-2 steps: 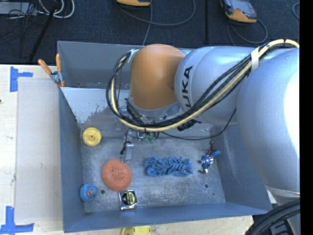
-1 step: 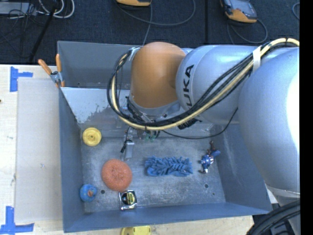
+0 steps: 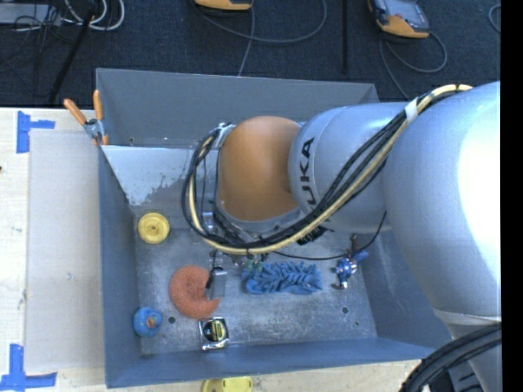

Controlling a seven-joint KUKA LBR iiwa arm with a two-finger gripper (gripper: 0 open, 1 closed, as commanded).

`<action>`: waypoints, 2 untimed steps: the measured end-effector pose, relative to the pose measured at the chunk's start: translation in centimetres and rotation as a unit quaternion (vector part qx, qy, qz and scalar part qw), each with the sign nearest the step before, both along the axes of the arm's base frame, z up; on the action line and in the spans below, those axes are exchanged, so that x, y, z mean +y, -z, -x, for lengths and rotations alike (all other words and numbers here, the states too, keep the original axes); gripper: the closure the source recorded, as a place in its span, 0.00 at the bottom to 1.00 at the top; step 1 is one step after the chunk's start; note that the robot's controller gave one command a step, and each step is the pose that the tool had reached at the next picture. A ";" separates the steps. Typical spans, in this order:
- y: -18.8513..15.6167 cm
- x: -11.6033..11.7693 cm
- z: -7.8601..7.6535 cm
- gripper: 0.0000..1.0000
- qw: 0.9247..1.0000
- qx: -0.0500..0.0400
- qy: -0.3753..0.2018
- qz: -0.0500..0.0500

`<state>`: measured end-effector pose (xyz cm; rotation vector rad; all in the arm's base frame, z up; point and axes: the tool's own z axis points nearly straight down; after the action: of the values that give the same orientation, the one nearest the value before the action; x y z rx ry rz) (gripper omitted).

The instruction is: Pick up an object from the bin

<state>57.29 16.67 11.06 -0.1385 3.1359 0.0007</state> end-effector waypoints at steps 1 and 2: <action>3.7 0.8 -1.6 1.00 1.000 0.002 -0.025 -0.001; 3.7 0.8 -1.6 1.00 1.000 0.002 -0.024 -0.001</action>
Offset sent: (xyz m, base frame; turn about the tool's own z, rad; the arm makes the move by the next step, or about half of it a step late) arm 0.0000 0.0000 0.0000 0.0000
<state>58.88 17.44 7.34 -0.2155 3.1358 0.0040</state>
